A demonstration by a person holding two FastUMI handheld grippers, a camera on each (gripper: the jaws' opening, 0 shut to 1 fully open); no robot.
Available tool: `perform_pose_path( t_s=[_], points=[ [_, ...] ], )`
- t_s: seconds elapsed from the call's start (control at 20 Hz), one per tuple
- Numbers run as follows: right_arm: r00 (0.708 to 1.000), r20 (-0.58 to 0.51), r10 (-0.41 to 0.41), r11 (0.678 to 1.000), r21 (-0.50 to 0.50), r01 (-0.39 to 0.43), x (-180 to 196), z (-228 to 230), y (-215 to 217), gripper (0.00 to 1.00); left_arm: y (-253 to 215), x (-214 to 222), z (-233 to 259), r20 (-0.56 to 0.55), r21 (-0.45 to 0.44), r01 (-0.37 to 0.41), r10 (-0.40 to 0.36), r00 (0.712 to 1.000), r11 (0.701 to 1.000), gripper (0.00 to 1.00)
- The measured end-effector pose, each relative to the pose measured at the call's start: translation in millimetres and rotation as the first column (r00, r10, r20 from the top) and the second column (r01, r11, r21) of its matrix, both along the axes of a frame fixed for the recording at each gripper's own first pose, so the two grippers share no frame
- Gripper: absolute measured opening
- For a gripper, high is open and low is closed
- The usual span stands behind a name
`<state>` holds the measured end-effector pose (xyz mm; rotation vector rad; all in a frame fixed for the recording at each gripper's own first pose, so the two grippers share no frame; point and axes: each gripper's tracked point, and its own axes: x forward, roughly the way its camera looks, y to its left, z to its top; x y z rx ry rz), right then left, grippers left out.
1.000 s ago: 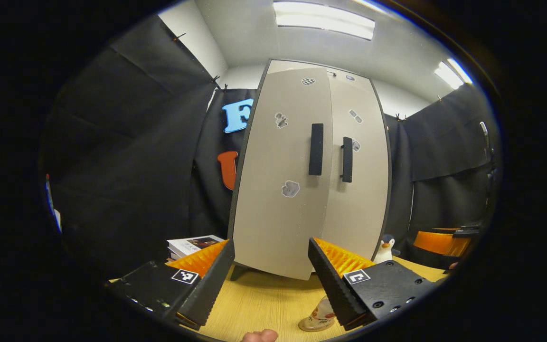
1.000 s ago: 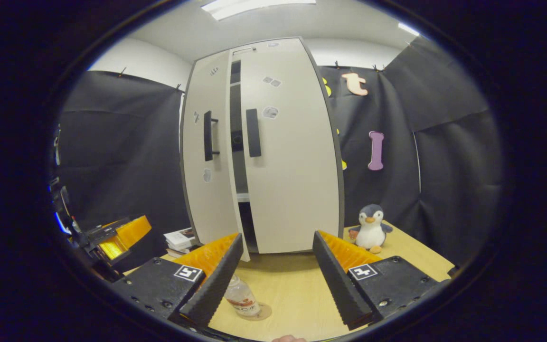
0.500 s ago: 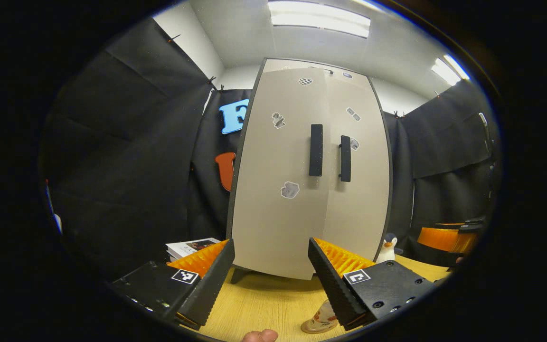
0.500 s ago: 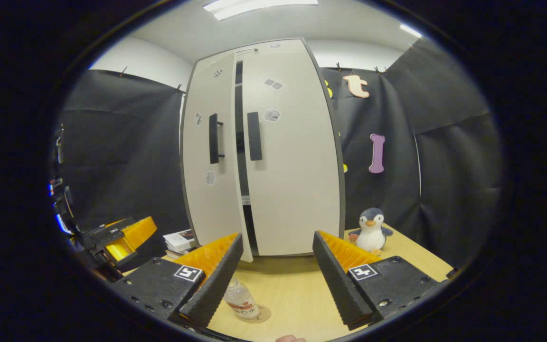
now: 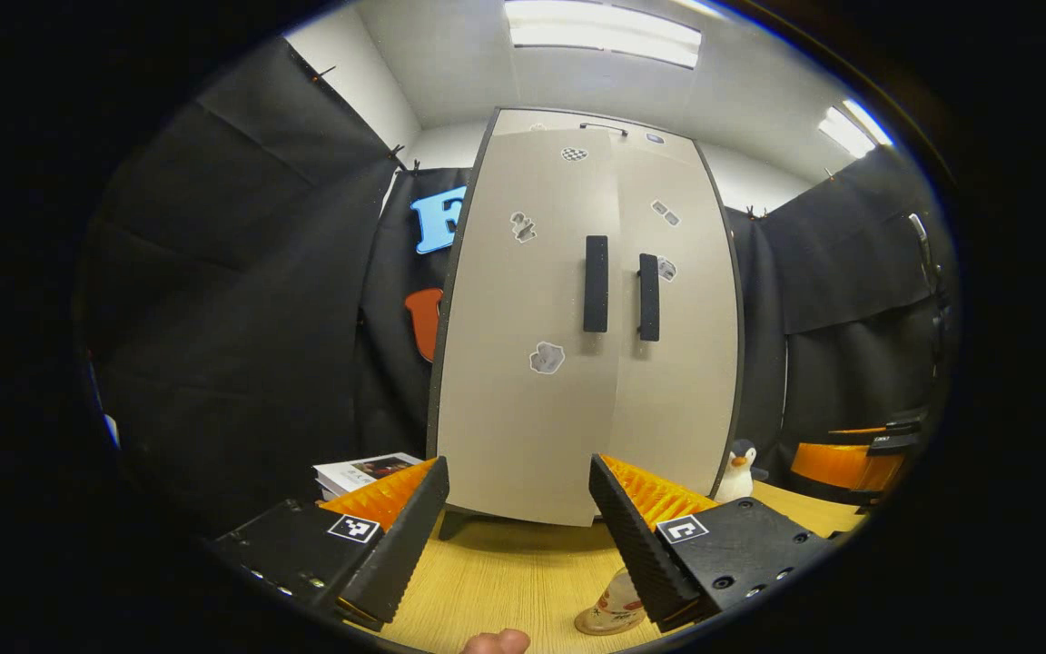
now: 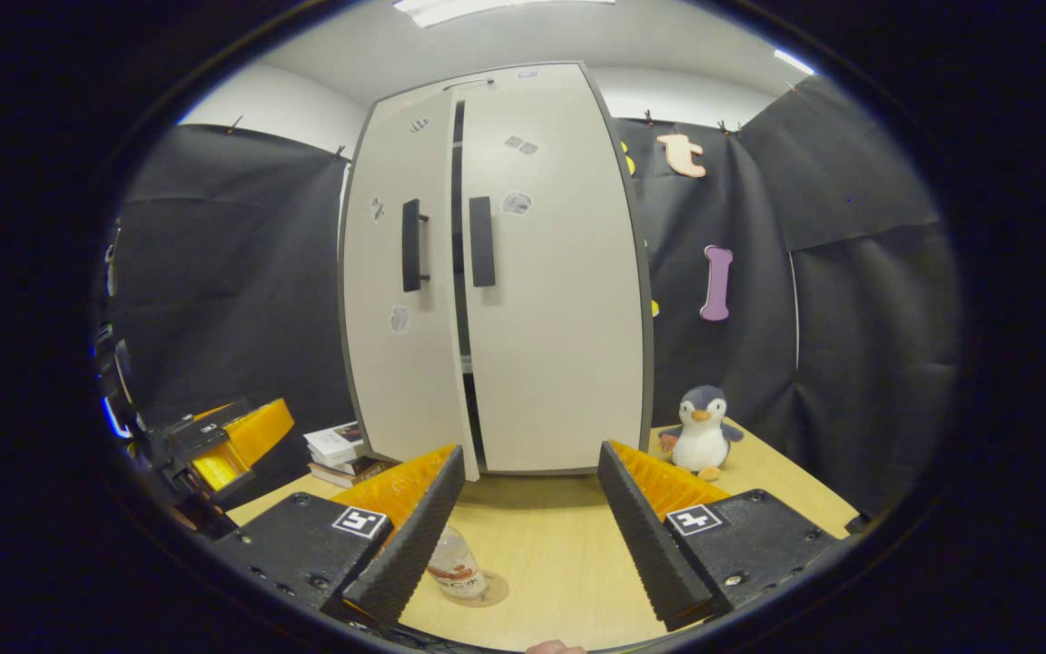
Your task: Grasp the bottle in the cabinet with the left hand and place it on the coaster, then close the right door with the right hand and the left door with the left hand.
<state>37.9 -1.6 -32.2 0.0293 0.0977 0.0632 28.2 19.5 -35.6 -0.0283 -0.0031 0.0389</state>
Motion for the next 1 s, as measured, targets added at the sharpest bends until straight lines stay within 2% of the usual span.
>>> perform_pose_path(
  t_s=[0.05,0.1,0.15,0.2,0.35,0.4,0.45,0.5,0.55,0.6,0.65,0.7,0.75,0.8,0.95,1.0],
  points=[
    [1.000,0.002,0.001,1.000,0.002,-0.001,0.5,0.1,0.2,0.97,-0.3,0.7,0.3,0.001,0.004,0.002,-0.002,1.000,1.000,0.90],
    [1.000,0.005,0.003,1.000,0.004,-0.003,0.3,0.5,0.5,0.97,0.0,0.3,0.9,0.002,0.007,0.003,-0.003,1.000,1.000,0.99],
    [1.000,0.009,0.004,1.000,0.003,-0.004,0.8,1.4,0.7,0.97,1.3,0.3,2.5,0.006,0.012,0.000,0.000,1.000,1.000,0.95],
    [1.000,0.011,0.002,1.000,-0.001,-0.002,-0.1,2.8,0.6,0.97,1.8,0.7,4.3,0.011,0.017,-0.005,0.005,1.000,1.000,0.99],
    [1.000,0.020,0.005,1.000,0.003,-0.005,-0.2,6.2,1.7,0.97,1.5,4.3,5.2,0.020,0.018,-0.001,0.001,1.000,1.000,0.99],
    [1.000,0.022,0.006,1.000,0.007,-0.006,0.3,6.3,1.6,0.97,2.0,3.9,5.8,0.024,0.018,-0.002,0.002,1.000,1.000,0.95],
    [1.000,0.023,0.004,1.000,0.008,-0.004,1.0,6.7,1.6,0.97,2.2,4.1,7.4,0.027,0.020,-0.005,0.004,1.000,1.000,0.99],
    [1.000,0.026,0.003,1.000,0.006,-0.003,2.0,7.3,1.3,0.97,5.0,4.7,7.6,0.027,0.021,-0.014,0.014,1.000,1.000,0.99],
    [1.000,0.027,0.004,1.000,0.004,-0.004,2.8,7.8,1.5,0.97,6.6,5.3,7.3,0.027,0.018,-0.019,0.019,0.999,1.000,0.95],
    [1.000,0.028,0.005,1.000,0.004,-0.005,3.2,7.8,1.9,0.97,6.8,6.3,7.1,0.025,0.013,-0.019,0.019,1.000,1.000,0.95],
    [1.000,0.027,0.009,1.000,0.004,-0.010,3.8,8.3,2.8,0.97,7.7,6.9,6.3,0.023,0.009,-0.020,0.020,1.000,1.000,0.99],
    [1.000,0.029,0.012,1.000,0.005,-0.012,5.7,9.1,4.2,0.97,8.0,7.7,6.4,0.023,0.008,-0.019,0.019,1.000,1.000,0.95],
    [1.000,0.029,0.013,1.000,0.005,-0.013,8.6,10.1,5.5,0.97,8.6,8.4,6.7,0.022,0.009,-0.019,0.019,1.000,1.000,0.99],
    [0.999,0.029,0.013,1.000,0.006,-0.013,11.7,11.0,6.4,0.97,9.6,9.8,5.3,0.019,0.012,-0.018,0.018,1.000,1.000,0.95],
    [0.999,0.031,0.011,1.000,0.009,-0.012,14.6,11.7,6.3,0.97,10.4,12.0,3.7,0.013,0.010,-0.017,0.017,1.000,1.000,0.95],
    [0.999,0.030,0.011,1.000,0.011,-0.012,13.9,10.7,6.6,0.97,10.2,12.3,2.4,0.010,0.007,-0.017,0.017,1.000,1.000,0.99]
  ],
)
